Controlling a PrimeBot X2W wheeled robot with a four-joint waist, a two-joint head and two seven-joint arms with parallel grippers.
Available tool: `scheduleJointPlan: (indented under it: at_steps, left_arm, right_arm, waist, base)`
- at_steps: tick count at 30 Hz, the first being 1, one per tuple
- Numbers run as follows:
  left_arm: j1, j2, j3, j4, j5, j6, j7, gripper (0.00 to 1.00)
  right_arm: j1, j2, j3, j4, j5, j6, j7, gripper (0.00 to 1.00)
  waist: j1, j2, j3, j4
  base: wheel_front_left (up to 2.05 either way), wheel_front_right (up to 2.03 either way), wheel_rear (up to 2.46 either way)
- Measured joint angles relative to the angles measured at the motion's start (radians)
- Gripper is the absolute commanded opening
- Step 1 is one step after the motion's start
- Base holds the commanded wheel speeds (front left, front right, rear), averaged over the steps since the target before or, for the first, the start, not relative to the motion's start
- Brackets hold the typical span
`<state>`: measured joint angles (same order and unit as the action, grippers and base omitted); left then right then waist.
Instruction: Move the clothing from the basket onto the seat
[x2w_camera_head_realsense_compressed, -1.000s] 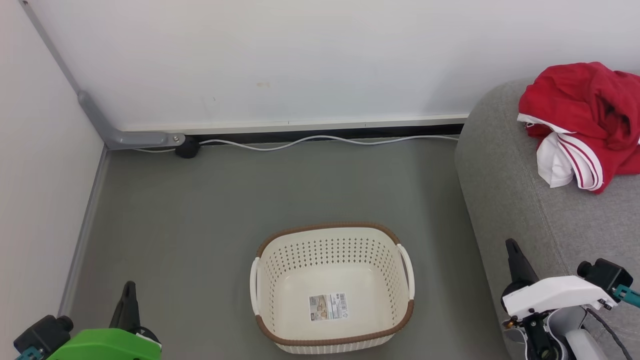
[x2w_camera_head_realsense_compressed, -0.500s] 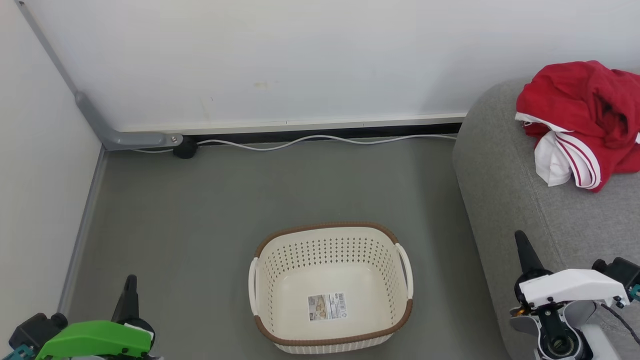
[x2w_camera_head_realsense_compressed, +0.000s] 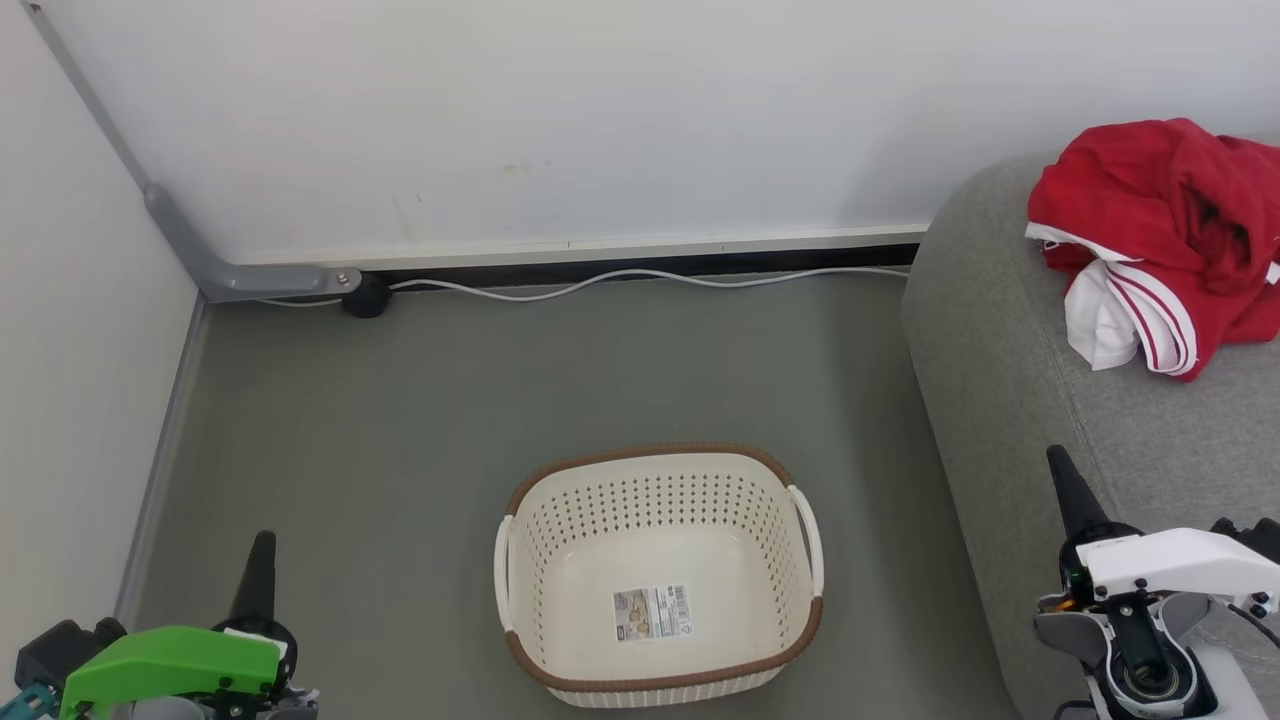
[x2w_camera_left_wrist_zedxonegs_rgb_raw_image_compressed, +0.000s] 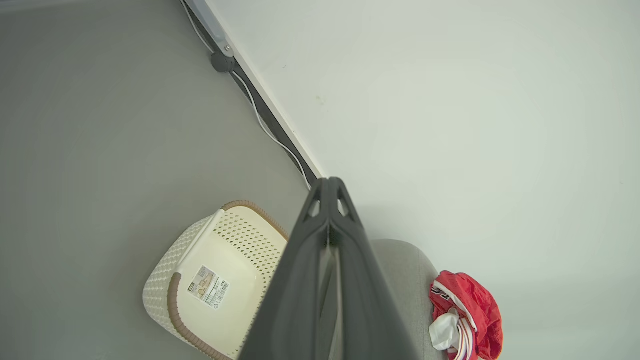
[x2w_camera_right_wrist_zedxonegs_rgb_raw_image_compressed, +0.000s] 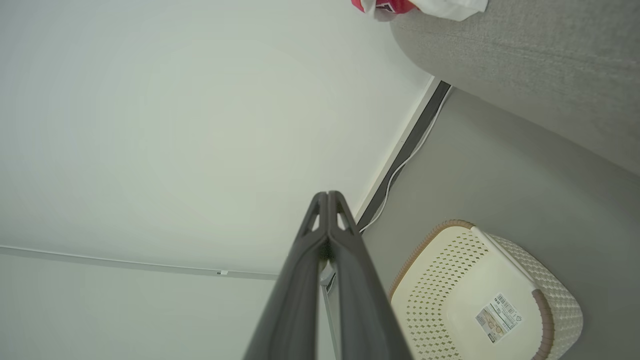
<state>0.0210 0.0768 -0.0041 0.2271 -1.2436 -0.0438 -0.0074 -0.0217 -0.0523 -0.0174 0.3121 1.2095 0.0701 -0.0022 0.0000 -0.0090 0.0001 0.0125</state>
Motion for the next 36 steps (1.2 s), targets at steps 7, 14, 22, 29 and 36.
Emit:
scheduleJointPlan:
  at_steps: [7, 14, 22, 29, 36]
  left_arm:
    - [-0.017, -0.007, 0.017, 0.013, -0.091, -0.019, 0.026, 0.00]
    - [-0.031, -0.013, 0.034, 0.024, -0.174, -0.035, 0.052, 0.00]
    - [-0.051, -0.024, 0.050, 0.035, -0.253, -0.054, 0.078, 0.00]
    - [-0.067, -0.030, 0.067, 0.046, -0.334, -0.071, 0.100, 0.00]
    - [-0.083, -0.033, 0.072, 0.051, -0.364, -0.078, 0.105, 0.00]
  right_arm:
    - [-0.013, 0.004, -0.029, -0.007, 0.096, 0.010, 0.027, 0.00]
    - [-0.017, 0.007, -0.054, -0.011, 0.179, 0.018, 0.049, 0.00]
    - [-0.028, 0.008, -0.083, -0.016, 0.276, 0.035, 0.080, 0.00]
    - [-0.033, 0.012, -0.109, -0.023, 0.358, 0.044, 0.102, 0.00]
    - [-0.037, 0.012, -0.118, -0.026, 0.392, 0.052, 0.110, 0.00]
  waist:
    - [0.0000, 0.0000, 0.001, -0.003]
    - [0.0000, 0.0000, 0.001, -0.006]
    - [0.0000, 0.0000, 0.002, -0.009]
    - [0.0000, 0.0000, 0.002, -0.012]
    - [0.0000, 0.0000, 0.003, -0.013]
  base:
    - [0.00, 0.00, 0.00]
    - [0.00, 0.00, 0.00]
    - [0.00, 0.00, 0.00]
    - [0.00, 0.00, 0.00]
    - [0.00, 0.00, 0.00]
